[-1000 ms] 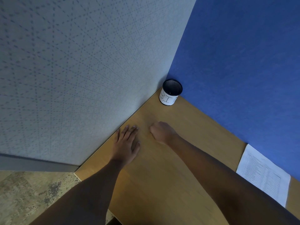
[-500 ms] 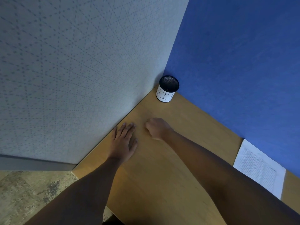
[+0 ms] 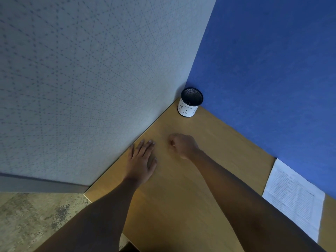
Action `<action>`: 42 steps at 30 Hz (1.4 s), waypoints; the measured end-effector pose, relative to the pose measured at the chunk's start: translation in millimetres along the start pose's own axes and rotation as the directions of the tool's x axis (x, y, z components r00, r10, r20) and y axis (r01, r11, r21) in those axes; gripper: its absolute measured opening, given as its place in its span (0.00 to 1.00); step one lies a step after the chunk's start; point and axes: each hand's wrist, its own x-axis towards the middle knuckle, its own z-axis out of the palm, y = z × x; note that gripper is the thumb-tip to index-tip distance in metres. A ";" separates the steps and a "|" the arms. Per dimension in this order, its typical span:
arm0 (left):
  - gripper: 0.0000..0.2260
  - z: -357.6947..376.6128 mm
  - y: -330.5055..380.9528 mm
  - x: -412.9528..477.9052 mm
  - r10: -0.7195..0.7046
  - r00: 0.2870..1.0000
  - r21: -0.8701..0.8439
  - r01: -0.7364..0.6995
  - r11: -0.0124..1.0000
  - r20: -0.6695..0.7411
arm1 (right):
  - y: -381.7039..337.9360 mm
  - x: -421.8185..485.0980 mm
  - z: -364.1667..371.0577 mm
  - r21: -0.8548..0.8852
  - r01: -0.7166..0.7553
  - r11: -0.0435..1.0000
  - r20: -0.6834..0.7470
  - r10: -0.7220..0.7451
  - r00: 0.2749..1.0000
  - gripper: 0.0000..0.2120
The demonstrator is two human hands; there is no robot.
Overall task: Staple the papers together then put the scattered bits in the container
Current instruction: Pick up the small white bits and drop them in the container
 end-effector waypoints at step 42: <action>0.27 1.7 -1.7 -0.3 -0.010 1.000 0.000 0.010 1.000 0.011 | -6.7 -31.4 16.0 0.566 -0.340 0.751 -0.143 0.496 0.857 0.08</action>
